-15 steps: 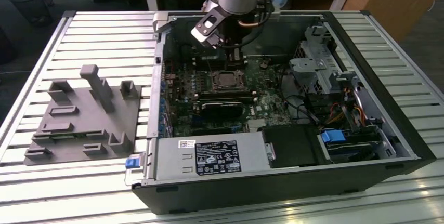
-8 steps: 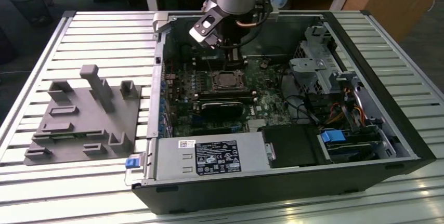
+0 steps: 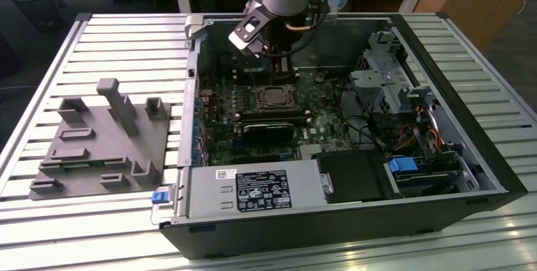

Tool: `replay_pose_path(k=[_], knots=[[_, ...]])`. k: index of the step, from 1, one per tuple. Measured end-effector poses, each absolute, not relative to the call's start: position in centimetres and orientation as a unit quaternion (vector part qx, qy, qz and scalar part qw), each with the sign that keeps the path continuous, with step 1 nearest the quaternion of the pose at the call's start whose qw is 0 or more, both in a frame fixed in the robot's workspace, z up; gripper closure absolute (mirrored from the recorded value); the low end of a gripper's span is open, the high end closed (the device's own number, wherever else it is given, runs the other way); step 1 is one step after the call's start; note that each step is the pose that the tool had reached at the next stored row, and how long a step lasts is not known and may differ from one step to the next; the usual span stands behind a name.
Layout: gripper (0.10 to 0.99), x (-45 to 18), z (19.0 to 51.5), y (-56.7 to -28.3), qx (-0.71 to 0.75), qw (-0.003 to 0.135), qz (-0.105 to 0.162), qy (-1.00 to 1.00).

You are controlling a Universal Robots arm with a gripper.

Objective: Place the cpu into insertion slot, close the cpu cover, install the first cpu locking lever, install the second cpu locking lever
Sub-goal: 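Install the first cpu locking lever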

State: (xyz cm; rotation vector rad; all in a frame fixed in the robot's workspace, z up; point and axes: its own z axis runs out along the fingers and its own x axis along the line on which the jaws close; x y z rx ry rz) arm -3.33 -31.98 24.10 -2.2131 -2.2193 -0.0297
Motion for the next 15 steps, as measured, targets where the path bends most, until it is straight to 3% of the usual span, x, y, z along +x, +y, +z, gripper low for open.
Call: replay_pose_path(k=[15], knots=[[0.980, -3.3, 27.9, -32.0, -0.706, 0.004, -0.009, -0.708]])
